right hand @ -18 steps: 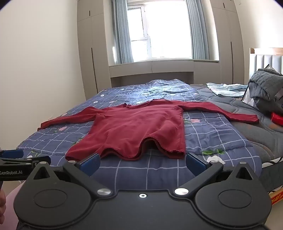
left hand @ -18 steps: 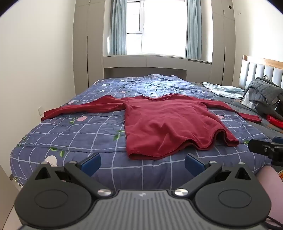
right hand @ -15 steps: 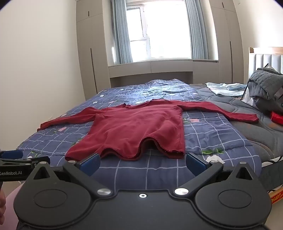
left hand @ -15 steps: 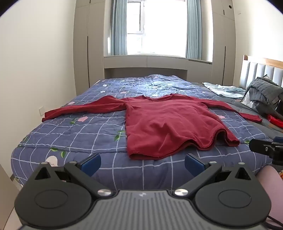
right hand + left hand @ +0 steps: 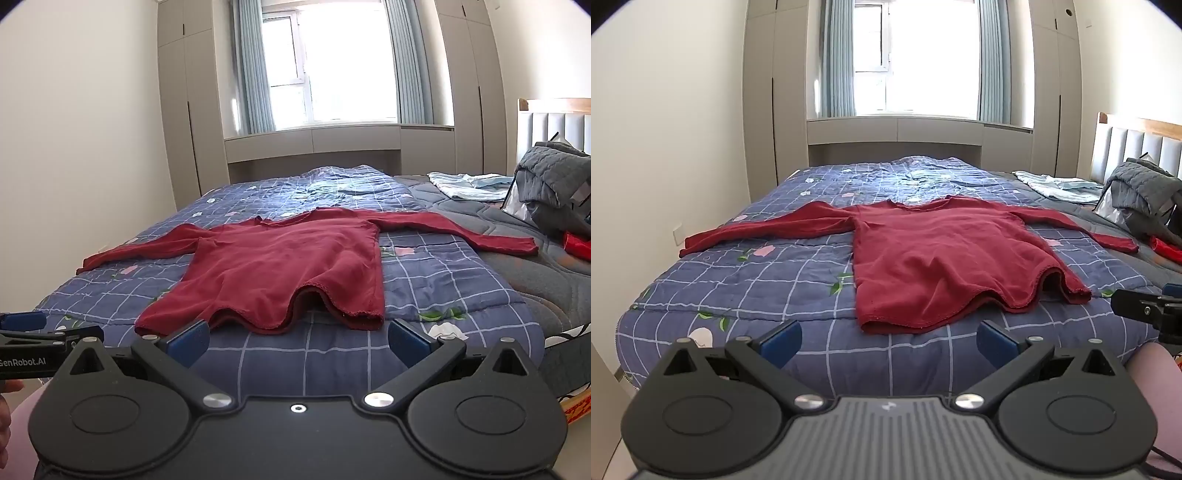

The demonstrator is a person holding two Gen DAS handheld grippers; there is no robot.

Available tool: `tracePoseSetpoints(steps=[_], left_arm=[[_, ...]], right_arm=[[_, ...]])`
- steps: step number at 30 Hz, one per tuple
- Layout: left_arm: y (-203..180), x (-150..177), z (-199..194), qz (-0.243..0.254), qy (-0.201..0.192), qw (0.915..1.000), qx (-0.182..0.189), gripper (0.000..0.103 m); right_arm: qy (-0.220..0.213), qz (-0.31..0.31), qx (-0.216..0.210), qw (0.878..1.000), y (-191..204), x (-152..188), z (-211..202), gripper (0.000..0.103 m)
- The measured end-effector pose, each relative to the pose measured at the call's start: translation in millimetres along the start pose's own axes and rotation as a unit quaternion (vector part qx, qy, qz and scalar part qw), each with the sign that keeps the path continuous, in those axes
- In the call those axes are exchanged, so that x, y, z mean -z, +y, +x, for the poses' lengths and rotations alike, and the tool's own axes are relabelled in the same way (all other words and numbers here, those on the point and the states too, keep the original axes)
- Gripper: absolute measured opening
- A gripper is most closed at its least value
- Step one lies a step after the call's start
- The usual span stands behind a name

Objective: Fold small clothes

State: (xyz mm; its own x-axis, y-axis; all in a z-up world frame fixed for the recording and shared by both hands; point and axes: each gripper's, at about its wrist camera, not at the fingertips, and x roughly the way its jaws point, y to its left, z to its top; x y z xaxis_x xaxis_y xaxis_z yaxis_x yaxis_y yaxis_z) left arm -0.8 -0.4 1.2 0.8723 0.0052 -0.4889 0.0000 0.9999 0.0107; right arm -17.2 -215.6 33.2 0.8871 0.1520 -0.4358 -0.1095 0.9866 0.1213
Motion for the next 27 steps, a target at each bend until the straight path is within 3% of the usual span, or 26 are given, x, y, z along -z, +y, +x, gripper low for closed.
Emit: tracePoseSetpoints(steps=[27], left_arm=[[-0.8, 1.3, 0.2, -0.001, 0.001, 1.0, 0.003, 0.103]], right_arm=[[0.004, -0.002, 0.001, 1.0, 2.2, 3.2, 2.2, 0.103]])
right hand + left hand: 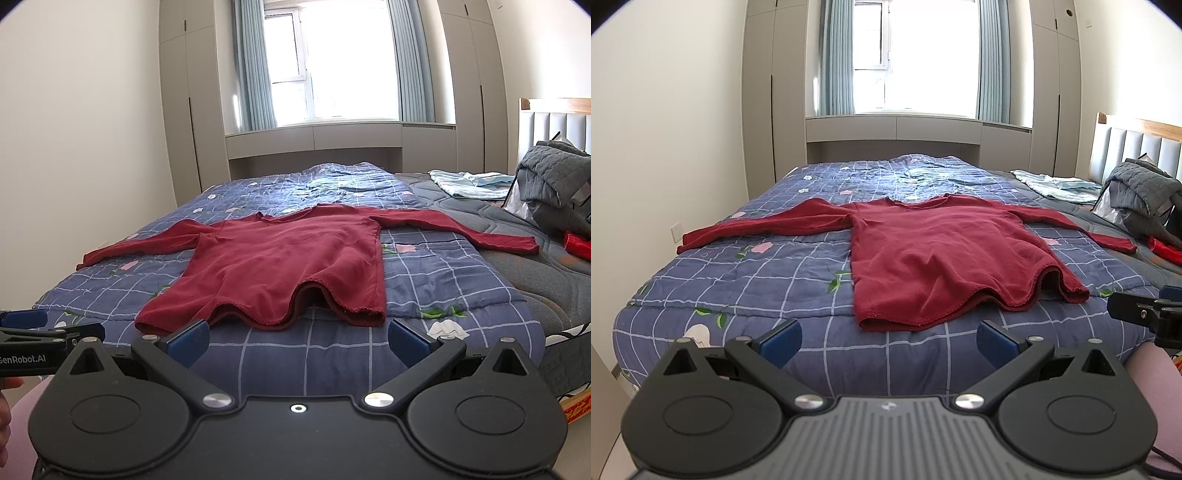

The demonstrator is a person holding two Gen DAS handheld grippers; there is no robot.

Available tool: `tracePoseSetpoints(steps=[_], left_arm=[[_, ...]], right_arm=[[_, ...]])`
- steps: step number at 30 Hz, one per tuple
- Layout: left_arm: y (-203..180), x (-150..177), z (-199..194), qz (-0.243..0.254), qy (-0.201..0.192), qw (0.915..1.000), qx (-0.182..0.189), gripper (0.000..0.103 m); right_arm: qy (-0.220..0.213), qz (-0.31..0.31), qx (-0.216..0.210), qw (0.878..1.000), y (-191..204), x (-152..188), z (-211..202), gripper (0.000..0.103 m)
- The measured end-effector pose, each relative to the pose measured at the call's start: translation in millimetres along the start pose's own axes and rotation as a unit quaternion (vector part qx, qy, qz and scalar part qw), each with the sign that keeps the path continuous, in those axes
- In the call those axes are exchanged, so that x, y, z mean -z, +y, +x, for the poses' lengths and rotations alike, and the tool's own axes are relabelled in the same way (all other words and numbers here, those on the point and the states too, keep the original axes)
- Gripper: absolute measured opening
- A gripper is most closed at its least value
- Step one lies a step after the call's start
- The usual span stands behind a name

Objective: Fold small clothes

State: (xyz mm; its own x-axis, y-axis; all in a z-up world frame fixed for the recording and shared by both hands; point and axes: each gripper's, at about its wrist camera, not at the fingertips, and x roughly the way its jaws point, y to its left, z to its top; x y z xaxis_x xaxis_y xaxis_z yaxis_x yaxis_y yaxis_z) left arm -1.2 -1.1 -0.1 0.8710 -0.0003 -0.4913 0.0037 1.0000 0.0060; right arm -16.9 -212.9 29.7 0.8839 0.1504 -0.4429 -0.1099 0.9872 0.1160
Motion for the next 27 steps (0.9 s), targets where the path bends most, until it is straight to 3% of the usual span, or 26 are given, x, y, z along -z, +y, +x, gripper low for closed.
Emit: tracePoseSetpoints(steps=[27], left_arm=[[-0.2, 3.0, 1.2, 0.0, 0.002, 1.0, 0.0, 0.103]], right_arm=[[0.002, -0.001, 0.0, 1.0, 0.5, 1.7, 0.7, 0.103]])
